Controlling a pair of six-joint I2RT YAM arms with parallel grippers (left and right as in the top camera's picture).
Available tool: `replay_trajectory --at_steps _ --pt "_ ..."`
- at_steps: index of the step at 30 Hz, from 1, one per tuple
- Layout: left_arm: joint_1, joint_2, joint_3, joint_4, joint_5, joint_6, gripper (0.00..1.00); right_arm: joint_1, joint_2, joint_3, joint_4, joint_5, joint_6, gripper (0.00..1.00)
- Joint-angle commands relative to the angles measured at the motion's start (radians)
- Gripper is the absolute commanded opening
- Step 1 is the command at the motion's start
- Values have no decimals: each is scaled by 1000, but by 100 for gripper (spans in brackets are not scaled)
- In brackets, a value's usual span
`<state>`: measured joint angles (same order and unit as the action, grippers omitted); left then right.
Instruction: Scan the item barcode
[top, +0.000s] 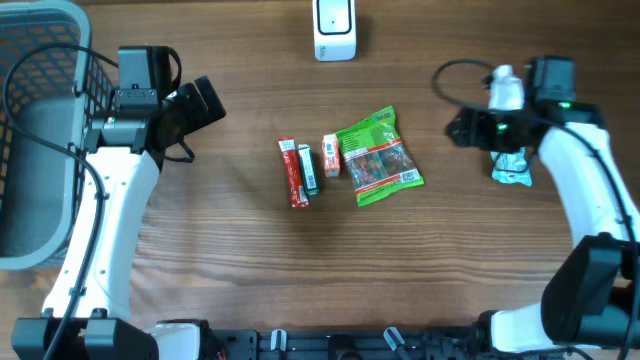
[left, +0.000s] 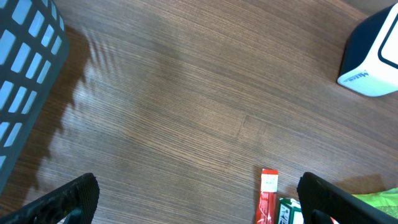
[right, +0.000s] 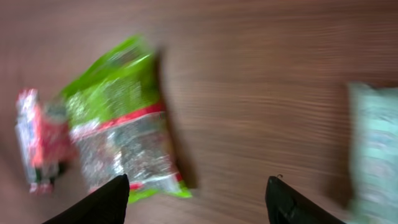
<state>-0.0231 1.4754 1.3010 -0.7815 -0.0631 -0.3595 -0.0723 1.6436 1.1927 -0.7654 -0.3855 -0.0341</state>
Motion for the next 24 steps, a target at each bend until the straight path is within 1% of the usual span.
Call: replay_trajectory --at_steps 1,5,11,13,17,21,24 --pt "6 5 6 1 -13 12 100 111 18 -51 37 -55 -138 71" --pt "6 5 6 1 -13 12 100 216 60 -93 88 -19 -175 70" --pt "6 5 6 1 -13 12 100 325 143 -95 171 181 -172 70" --pt "6 5 6 1 -13 12 100 339 167 -95 237 205 -172 71" --pt "6 5 6 1 -13 12 100 341 184 -95 322 156 -172 72" --pt "6 5 6 1 -13 12 100 341 199 -95 325 126 -166 72" --pt "6 5 6 1 -13 12 100 341 227 -95 329 183 -135 72"
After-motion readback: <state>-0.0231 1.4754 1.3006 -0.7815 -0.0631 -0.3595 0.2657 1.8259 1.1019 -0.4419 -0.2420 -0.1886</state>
